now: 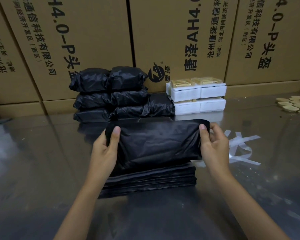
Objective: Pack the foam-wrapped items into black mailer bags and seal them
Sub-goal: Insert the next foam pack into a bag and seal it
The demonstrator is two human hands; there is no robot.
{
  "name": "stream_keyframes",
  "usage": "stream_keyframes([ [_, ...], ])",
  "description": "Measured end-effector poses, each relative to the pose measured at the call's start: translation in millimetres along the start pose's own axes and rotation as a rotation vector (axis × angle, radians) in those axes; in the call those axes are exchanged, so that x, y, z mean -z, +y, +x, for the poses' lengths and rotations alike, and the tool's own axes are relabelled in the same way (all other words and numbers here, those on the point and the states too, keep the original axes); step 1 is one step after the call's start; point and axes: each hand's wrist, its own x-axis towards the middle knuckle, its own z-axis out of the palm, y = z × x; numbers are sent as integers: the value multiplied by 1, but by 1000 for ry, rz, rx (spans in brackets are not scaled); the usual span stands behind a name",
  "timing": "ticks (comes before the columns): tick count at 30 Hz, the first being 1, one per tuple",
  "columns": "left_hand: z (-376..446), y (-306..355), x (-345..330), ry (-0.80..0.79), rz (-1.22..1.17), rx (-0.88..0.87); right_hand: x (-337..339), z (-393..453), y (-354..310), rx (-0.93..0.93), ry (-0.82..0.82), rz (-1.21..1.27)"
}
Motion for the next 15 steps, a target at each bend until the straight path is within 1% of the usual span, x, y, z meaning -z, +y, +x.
stream_keyframes([
  [3,4,2,1,45,-19,-28,-2,4,-4,77,17,-71],
  [5,10,0,0,109,23,-42,-6,15,-5,105,-1,-182],
  [7,21,-6,-4,171,224,-45,-13,32,-1,74,-66,-401],
  [8,28,-12,-6,168,368,-6,-18,39,4,26,-124,-537],
  [10,41,-32,-11,71,643,165,-26,52,18,-101,-261,-765],
  [11,43,-41,-16,-7,734,255,-29,57,26,-168,-322,-802],
  [12,41,-50,-23,-80,794,307,-31,60,33,-227,-365,-790],
  [13,39,-57,-31,-132,847,314,-32,62,39,-268,-386,-760],
  [15,33,-64,-44,-167,966,259,-33,63,44,-300,-390,-683],
])
